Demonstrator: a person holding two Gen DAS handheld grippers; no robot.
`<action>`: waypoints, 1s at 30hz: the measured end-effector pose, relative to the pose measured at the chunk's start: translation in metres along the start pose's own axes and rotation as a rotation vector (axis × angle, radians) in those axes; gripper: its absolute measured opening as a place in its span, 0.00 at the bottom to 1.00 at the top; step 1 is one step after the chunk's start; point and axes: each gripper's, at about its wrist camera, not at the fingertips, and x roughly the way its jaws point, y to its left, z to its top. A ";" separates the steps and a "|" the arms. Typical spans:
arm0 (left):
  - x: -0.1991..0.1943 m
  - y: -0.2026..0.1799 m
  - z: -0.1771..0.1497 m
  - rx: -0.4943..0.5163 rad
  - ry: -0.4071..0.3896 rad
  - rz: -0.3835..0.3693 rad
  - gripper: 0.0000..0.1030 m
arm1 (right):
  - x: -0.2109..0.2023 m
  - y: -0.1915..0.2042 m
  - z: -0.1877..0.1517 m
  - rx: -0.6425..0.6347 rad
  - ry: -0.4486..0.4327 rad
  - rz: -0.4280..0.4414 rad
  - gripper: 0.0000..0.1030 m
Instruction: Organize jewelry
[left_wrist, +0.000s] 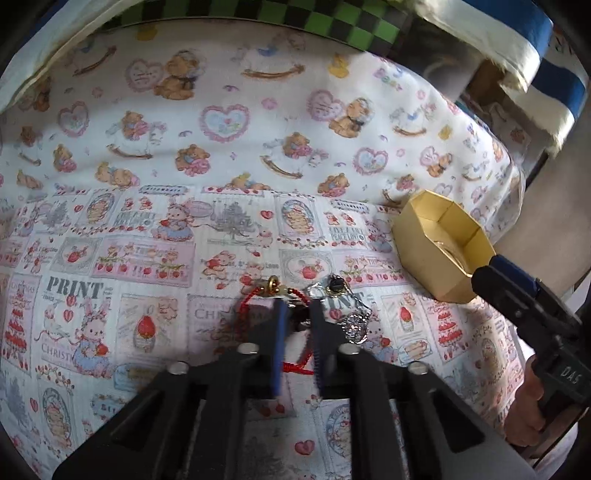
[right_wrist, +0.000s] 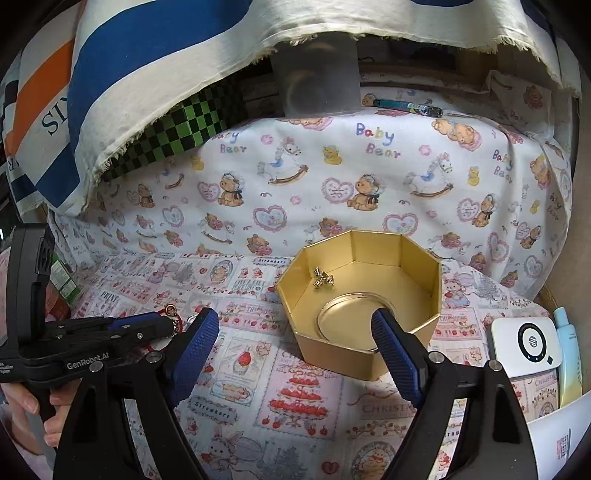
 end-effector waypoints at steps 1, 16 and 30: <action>0.001 -0.003 0.001 0.011 -0.005 0.013 0.09 | 0.000 0.000 0.000 0.002 -0.002 0.002 0.84; -0.042 0.007 0.015 -0.039 -0.142 0.069 0.08 | -0.007 -0.001 0.001 0.013 -0.011 0.026 0.84; -0.041 0.039 0.013 -0.140 -0.176 0.152 0.08 | 0.006 0.072 0.008 -0.154 0.140 0.105 0.65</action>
